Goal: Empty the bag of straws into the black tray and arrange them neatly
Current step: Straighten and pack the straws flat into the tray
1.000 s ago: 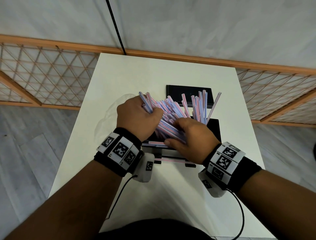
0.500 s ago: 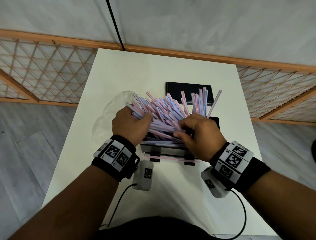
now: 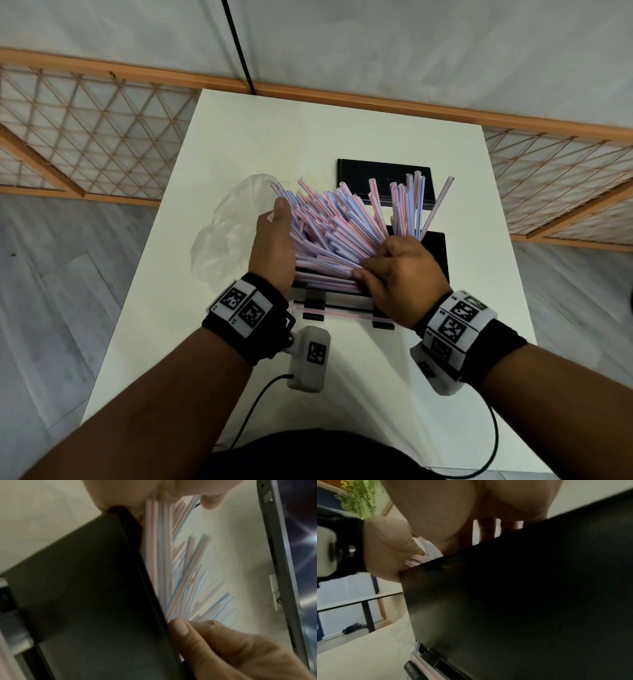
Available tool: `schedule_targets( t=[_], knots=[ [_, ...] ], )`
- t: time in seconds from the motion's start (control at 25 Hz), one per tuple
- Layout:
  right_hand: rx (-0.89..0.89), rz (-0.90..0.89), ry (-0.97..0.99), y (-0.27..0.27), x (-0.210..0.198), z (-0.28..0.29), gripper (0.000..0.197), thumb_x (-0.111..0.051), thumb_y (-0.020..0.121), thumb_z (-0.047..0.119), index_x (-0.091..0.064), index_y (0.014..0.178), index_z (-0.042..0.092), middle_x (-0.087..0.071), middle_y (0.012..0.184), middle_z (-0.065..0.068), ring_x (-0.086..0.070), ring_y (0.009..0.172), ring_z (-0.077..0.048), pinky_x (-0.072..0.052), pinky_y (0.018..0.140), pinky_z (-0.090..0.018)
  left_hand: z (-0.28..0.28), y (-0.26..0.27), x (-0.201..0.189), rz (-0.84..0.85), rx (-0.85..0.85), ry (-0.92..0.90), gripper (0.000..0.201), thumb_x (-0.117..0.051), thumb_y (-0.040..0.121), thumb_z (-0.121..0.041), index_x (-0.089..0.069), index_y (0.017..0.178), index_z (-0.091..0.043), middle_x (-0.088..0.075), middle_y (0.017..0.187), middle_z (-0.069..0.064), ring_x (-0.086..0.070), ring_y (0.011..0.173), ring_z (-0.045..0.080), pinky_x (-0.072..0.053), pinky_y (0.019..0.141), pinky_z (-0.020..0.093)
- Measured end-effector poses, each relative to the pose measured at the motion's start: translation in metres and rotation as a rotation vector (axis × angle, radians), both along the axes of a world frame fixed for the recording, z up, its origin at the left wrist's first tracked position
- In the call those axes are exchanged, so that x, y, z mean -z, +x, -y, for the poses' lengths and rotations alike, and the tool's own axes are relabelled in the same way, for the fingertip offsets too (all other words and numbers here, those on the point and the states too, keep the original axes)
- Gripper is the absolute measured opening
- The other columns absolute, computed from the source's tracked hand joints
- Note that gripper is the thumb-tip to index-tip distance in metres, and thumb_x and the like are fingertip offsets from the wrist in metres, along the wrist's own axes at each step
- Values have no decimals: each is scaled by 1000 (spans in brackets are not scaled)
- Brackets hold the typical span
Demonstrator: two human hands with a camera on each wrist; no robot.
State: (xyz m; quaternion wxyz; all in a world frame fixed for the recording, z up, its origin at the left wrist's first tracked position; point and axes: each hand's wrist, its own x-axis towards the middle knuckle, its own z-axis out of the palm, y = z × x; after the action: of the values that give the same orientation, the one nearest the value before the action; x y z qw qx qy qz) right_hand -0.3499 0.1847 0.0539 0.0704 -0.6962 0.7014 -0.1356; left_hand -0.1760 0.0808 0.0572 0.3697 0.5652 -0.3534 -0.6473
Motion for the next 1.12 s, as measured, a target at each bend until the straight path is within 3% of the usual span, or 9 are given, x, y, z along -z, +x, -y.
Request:
schedule_targets(
  t=[0.16, 0.28, 0.4, 0.52, 0.6, 0.68, 0.88, 1.0, 1.12],
  knots=[
    [83, 222, 4, -6, -11, 1, 30, -77, 78, 43, -66, 72, 16, -58, 67, 0, -57, 61, -22, -47, 58, -28, 1, 6, 0, 54, 56, -135, 81, -53, 69, -80, -57, 119, -17, -68, 119, -1, -63, 113, 18, -47, 105, 43],
    [33, 252, -75, 4, -27, -11, 26, -68, 81, 38, -55, 69, 18, -51, 60, 6, -50, 53, -19, -44, 52, -28, 1, 21, 5, -37, -27, -61, 51, -41, 97, -63, -65, 98, -18, -73, 103, -1, -66, 95, 17, -48, 88, 39],
    [-81, 99, -31, 20, -33, -30, 23, -55, 81, 39, -54, 66, 22, -54, 53, 5, -56, 48, -25, -47, 48, -30, -2, 28, 8, -27, -104, -10, 55, -32, 104, -55, -66, 82, -19, -72, 82, -1, -65, 79, 16, -46, 76, 37],
    [-150, -153, 347, 40, -23, -37, 23, -52, 88, 40, -63, 86, 20, -70, 78, -3, -67, 73, -32, -49, 62, -32, -7, 33, 23, 76, -151, 30, 57, -30, 107, -47, -66, 80, -13, -71, 79, 4, -65, 67, 17, -46, 63, 32],
    [-152, -244, 563, 52, -9, -34, 20, -52, 93, 32, -60, 101, 15, -70, 98, -8, -68, 88, -35, -50, 70, -36, -12, 38, 37, 175, -150, 39, 39, -39, 105, -30, -66, 83, -12, -73, 85, 11, -63, 61, 21, -44, 56, 29],
    [-139, -293, 653, 61, 2, -30, 18, -50, 92, 17, -60, 105, 10, -70, 99, -12, -69, 89, -37, -54, 74, -41, -20, 46, 50, 297, -105, 18, 22, -46, 96, -11, -66, 86, -15, -74, 89, 11, -63, 56, 22, -43, 52, 28],
    [-82, -320, 668, 70, 27, -24, 28, -43, 90, 3, -65, 108, 4, -72, 98, -14, -69, 93, -41, -55, 79, -47, -36, 59, 68, 669, 238, -152, 13, -58, 93, -13, -68, 97, -21, -73, 90, -10, -73, 63, 15, -55, 59, 21],
    [-79, -340, 657, 68, 30, -21, 28, -44, 90, 4, -66, 106, 4, -73, 98, -13, -70, 92, -39, -54, 77, -45, -37, 64, 82, 789, 433, -246, 16, -63, 89, -18, -68, 104, -21, -73, 94, -10, -74, 77, 20, -60, 79, 34],
    [-117, -328, 661, 64, 20, -23, 27, -43, 91, 6, -64, 108, 4, -72, 99, -13, -69, 93, -39, -53, 79, -44, -35, 61, 88, 859, 571, -222, 24, -69, 86, -24, -65, 110, -20, -73, 100, -8, -75, 83, 20, -59, 83, 33]
  ],
)
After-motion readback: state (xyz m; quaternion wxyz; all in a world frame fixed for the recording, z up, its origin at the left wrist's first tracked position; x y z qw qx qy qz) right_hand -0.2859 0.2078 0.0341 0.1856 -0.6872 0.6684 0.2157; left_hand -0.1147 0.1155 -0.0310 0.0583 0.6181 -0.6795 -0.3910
